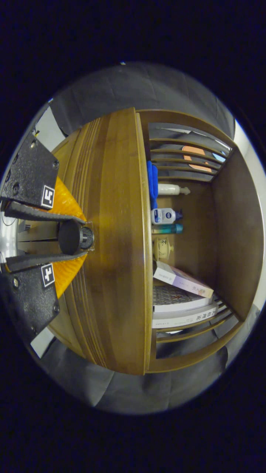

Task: Pull open the drawer, take out the items inside it, and place them on the countertop above the cabinet.

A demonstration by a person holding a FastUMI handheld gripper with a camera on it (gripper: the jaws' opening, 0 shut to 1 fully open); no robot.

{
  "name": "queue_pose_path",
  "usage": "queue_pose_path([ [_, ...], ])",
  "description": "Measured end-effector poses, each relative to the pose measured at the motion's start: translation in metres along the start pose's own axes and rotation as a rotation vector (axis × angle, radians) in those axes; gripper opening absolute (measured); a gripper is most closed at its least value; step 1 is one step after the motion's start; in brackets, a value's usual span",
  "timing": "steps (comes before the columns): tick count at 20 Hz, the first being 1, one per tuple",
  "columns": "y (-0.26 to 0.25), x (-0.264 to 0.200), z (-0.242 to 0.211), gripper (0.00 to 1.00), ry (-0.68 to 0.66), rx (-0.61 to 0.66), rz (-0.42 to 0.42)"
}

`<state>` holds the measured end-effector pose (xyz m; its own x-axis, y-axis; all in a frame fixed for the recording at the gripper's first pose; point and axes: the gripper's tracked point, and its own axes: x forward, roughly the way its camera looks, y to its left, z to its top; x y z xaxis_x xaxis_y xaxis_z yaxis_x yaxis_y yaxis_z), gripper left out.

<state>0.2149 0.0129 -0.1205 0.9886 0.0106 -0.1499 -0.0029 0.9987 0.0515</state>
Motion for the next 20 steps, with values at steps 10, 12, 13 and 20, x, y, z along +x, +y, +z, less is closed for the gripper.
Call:
queue_pose_path([
  [10,-0.001,-0.011,-0.001,0.35,0.035,0.020,-0.006],
  [12,0.000,-0.035,-0.007,0.35,0.036,0.023,-0.007],
  [13,0.000,-0.038,-0.008,0.35,0.035,0.023,-0.008],
  [20,-0.001,-0.047,-0.012,0.35,0.034,0.026,-0.011],
])
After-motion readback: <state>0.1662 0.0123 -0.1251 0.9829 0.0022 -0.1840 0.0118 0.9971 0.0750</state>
